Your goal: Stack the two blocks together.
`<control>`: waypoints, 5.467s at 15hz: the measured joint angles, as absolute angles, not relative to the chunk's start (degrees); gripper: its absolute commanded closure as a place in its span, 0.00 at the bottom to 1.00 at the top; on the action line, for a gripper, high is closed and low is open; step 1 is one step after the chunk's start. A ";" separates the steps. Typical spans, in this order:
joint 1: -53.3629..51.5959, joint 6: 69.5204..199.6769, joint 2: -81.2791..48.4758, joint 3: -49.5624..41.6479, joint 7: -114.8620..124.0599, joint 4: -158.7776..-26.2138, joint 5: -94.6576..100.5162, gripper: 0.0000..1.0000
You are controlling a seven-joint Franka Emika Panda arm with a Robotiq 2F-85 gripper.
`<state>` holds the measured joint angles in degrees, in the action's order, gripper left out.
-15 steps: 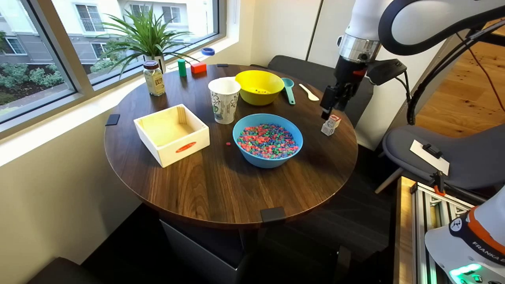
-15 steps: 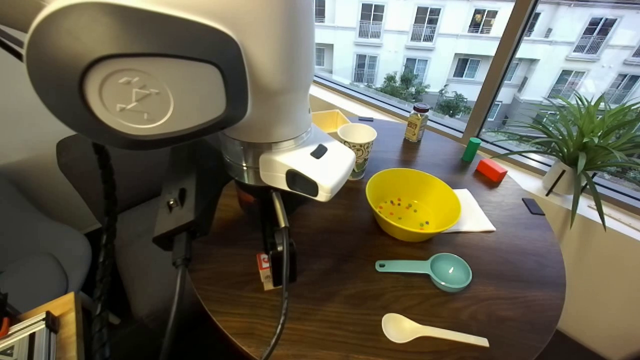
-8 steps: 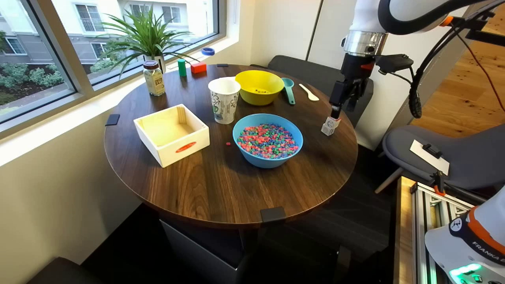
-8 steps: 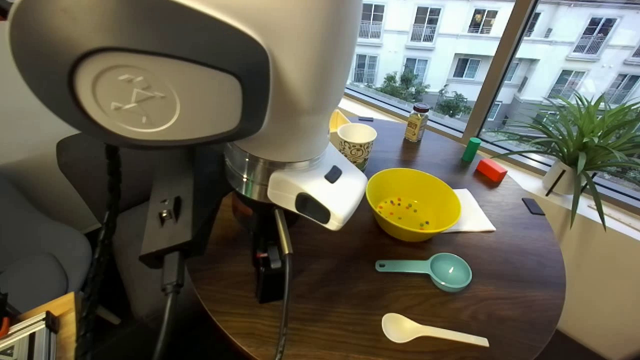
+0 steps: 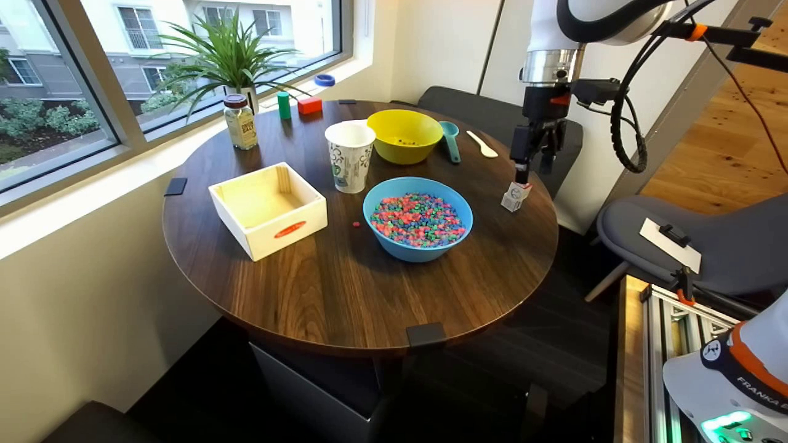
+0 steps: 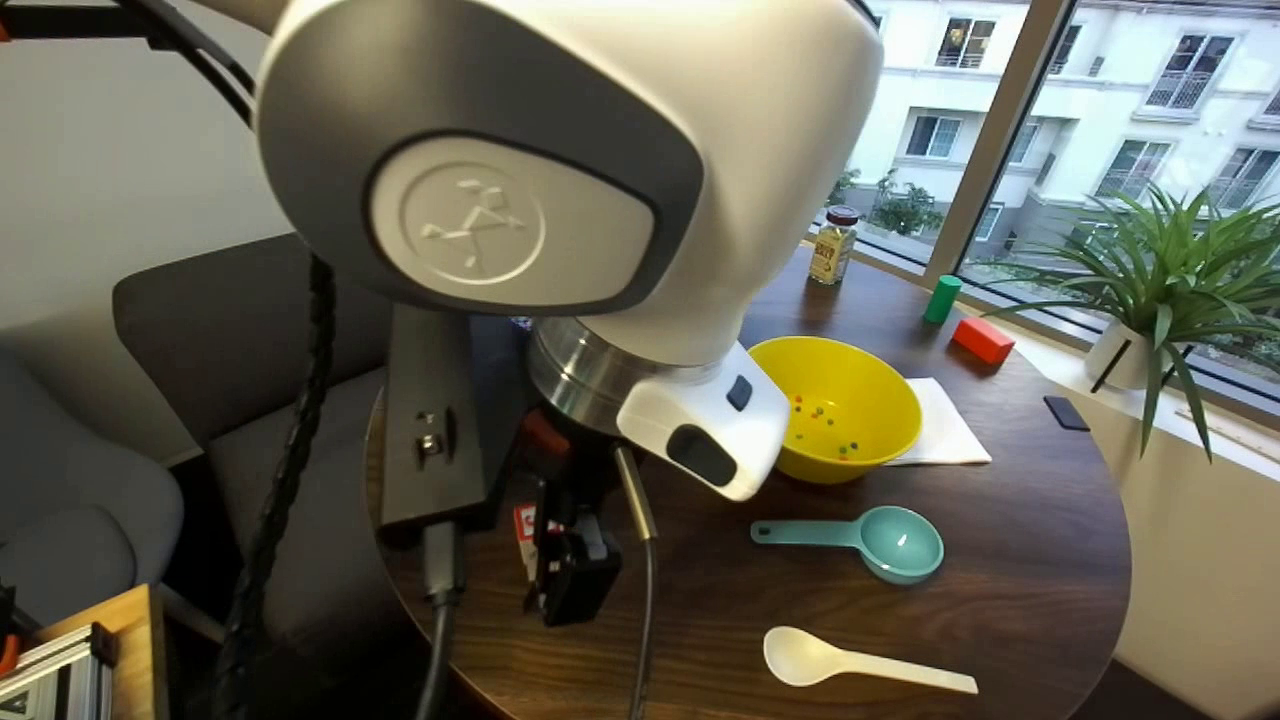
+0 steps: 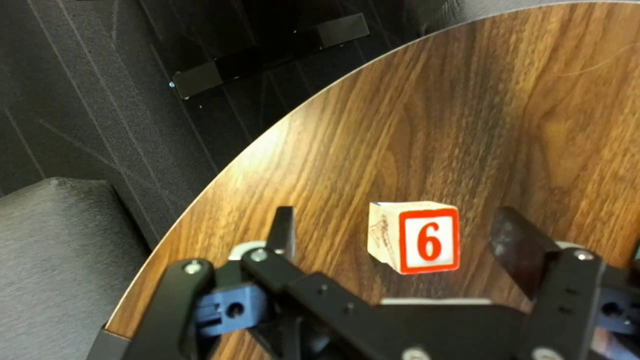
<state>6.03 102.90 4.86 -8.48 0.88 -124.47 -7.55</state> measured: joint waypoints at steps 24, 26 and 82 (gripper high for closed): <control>9.13 79.30 -14.76 -8.50 -4.27 -104.49 -18.64 0.00; 9.39 78.28 -15.81 -8.50 -4.31 -103.40 -18.72 0.00; 3.22 119.19 21.61 2.89 25.39 -143.24 15.70 0.91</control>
<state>3.22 119.19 21.61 2.89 25.39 -143.24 15.70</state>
